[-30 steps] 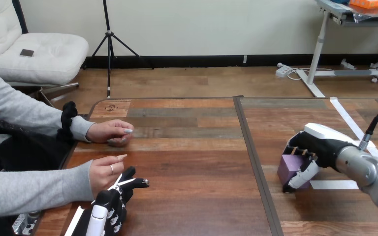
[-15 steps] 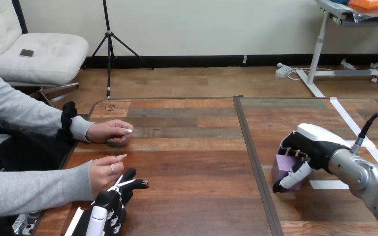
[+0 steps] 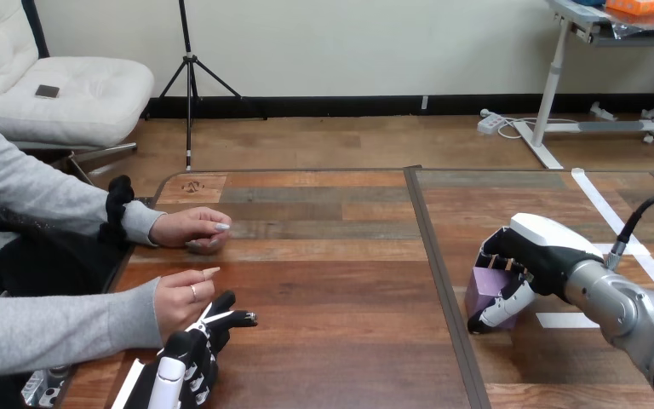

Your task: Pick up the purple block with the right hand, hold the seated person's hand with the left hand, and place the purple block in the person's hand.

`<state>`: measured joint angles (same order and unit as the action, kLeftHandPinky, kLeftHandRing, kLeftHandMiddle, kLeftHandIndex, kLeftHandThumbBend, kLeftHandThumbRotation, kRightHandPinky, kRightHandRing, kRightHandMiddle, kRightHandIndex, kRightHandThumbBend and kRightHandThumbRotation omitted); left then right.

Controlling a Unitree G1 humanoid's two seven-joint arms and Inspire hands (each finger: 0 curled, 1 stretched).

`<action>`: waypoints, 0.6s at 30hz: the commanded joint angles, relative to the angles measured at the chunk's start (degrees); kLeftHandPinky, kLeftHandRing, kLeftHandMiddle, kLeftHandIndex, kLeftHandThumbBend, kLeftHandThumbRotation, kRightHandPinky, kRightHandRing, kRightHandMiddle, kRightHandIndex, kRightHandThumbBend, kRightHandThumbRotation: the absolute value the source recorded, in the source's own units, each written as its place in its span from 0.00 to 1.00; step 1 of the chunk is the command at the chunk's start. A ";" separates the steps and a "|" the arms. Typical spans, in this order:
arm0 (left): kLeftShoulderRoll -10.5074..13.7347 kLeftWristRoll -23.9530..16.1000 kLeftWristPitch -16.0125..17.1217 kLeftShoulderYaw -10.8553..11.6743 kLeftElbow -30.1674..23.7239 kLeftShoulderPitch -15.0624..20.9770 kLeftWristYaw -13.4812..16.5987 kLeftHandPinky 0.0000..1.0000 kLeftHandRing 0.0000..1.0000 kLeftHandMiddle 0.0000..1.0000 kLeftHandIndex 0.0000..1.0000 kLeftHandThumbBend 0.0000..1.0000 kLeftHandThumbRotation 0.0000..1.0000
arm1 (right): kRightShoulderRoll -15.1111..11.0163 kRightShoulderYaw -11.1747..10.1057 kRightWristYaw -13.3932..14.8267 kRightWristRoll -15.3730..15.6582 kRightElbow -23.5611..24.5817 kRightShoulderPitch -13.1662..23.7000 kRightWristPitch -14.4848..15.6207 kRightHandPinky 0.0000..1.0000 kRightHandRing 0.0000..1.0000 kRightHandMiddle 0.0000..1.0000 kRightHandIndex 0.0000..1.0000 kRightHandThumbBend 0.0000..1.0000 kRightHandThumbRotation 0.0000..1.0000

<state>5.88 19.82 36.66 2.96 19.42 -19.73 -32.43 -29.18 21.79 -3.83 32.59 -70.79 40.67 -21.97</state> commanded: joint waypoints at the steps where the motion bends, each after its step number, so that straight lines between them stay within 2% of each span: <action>1: -1.07 0.18 1.13 -0.18 -2.80 1.30 0.00 1.00 1.00 0.96 0.69 0.61 1.00 | -0.95 -1.85 1.17 -1.81 2.01 1.80 -1.82 0.43 0.48 0.51 0.47 0.71 0.00; 5: -1.19 -0.23 0.71 -0.30 -3.72 0.71 0.73 1.00 1.00 0.96 0.69 0.60 1.00 | -1.75 -2.24 0.84 -2.56 2.99 2.02 -2.80 0.44 0.49 0.52 0.47 0.71 0.00; 18: -0.76 1.34 -0.65 -0.68 -5.10 0.11 -0.31 1.00 1.00 0.96 0.69 0.58 1.00 | -4.64 -3.07 -0.73 -3.34 7.81 2.12 -5.53 0.40 0.45 0.49 0.47 0.73 0.00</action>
<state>6.12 19.92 36.14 2.84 17.82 -20.27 -32.13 -30.45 20.76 -4.52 30.68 -68.28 39.65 -25.33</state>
